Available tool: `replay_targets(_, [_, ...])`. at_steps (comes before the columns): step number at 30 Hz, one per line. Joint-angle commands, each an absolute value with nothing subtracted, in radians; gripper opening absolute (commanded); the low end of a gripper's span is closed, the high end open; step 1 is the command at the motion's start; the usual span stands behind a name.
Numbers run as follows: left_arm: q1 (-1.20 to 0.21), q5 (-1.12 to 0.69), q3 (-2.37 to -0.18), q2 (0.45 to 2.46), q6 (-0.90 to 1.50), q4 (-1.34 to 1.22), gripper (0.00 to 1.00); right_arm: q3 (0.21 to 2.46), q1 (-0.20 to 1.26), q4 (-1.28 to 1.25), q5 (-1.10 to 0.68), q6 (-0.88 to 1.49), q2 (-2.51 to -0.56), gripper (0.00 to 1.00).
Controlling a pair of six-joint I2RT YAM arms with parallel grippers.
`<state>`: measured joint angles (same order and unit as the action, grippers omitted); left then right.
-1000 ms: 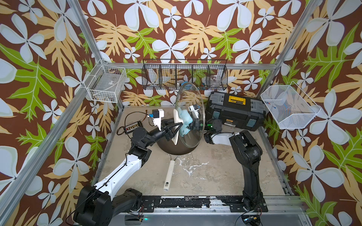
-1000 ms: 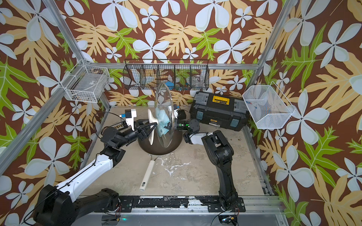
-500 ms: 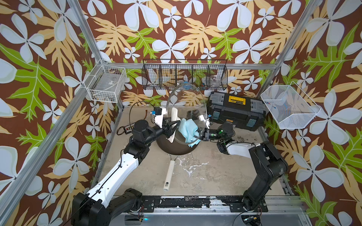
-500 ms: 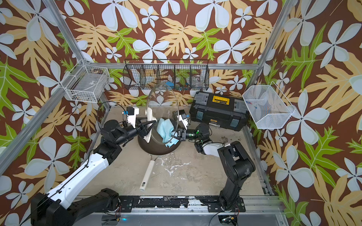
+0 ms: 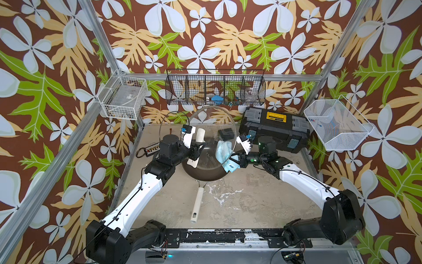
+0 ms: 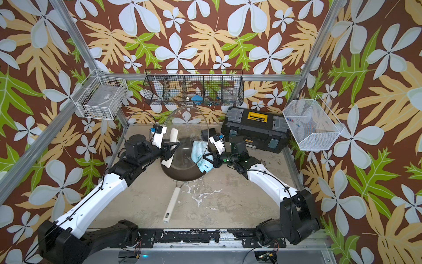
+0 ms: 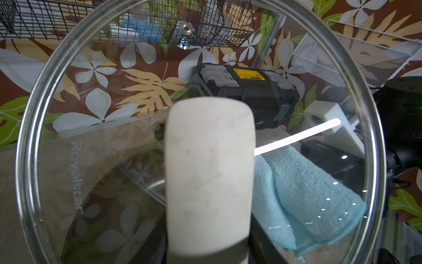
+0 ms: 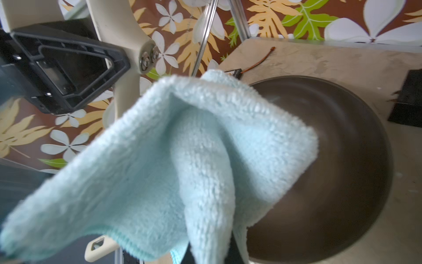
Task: Wipe the pot lid with a cloth
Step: Wipe the pot lid.
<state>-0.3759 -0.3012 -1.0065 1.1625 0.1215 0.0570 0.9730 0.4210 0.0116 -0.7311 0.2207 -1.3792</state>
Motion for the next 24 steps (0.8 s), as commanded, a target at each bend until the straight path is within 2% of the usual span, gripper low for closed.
replay_targets(1, [-0.376,-0.265,-1.045,1.168,0.064,-0.054,0.00,0.982,0.421,0.175,-0.558,0.100,-1.337,0.00])
replay_targets(9, [-0.376,-0.231,-1.118,1.223,0.034,0.041,0.00,0.990,0.421,0.286,-0.394,0.046,-1.222,0.00])
replay_targets(17, [-0.377,-0.237,-1.195,1.308,0.030,0.107,0.00,0.989,0.437,0.302,-0.396,0.044,-1.061,0.00])
replay_targets(24, [-0.379,-0.271,-1.227,1.346,0.059,0.112,0.00,0.967,0.518,0.254,-0.351,0.052,-1.001,0.00])
